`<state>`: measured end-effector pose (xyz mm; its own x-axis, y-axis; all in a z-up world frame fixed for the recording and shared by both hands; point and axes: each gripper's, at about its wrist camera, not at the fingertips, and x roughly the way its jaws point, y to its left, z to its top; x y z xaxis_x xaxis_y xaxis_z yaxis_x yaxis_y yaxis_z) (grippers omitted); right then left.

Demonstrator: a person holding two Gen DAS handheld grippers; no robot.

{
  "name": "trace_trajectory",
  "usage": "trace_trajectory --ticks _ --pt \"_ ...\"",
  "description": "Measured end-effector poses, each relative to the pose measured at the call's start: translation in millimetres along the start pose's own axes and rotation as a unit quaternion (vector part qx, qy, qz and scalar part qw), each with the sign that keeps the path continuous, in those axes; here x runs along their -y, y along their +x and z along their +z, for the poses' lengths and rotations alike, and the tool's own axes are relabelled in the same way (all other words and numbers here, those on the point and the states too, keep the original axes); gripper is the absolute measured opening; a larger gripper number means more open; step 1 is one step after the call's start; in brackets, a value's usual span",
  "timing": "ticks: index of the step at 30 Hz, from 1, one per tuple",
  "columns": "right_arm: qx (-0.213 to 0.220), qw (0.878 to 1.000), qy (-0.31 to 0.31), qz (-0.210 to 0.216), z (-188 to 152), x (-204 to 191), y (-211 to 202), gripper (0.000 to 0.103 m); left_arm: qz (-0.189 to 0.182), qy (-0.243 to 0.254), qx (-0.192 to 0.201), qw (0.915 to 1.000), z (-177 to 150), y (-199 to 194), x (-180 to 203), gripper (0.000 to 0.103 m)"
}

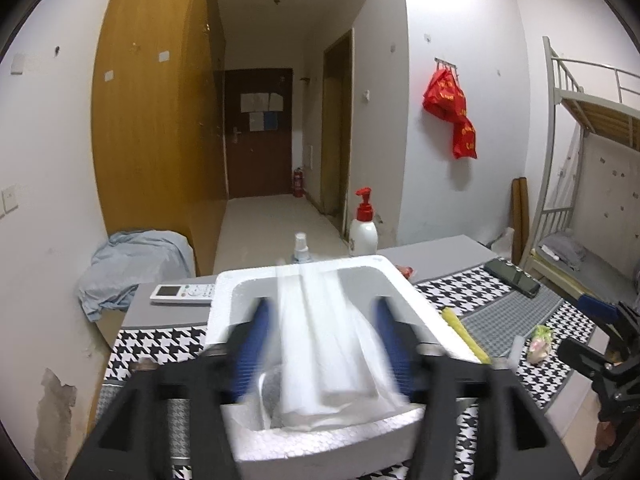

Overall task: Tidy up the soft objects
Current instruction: 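Open the left gripper to drop the paper towels into the box, then withdraw the left tool from the foam box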

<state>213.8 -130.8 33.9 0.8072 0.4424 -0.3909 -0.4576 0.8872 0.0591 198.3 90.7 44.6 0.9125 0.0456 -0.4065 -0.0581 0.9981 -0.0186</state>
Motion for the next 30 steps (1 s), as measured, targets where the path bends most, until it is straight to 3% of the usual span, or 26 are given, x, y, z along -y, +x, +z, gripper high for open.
trace_trajectory --ticks 1,3,5,30 --pt "0.0 1.0 0.002 -0.002 0 1 -1 0.103 0.003 0.001 0.004 1.0 0 -1 0 0.076" --pt "0.001 1.0 0.005 -0.005 -1 4 -3 0.103 0.002 0.002 0.014 0.9999 -1 -6 2 0.094" --pt "0.002 1.0 0.009 -0.009 -3 6 -5 0.103 0.005 0.005 0.024 0.9997 -1 -10 3 0.102" --pt "0.038 0.999 0.015 -0.036 -10 10 -85 0.103 -0.013 0.023 0.068 0.9973 -11 -86 39 0.102"
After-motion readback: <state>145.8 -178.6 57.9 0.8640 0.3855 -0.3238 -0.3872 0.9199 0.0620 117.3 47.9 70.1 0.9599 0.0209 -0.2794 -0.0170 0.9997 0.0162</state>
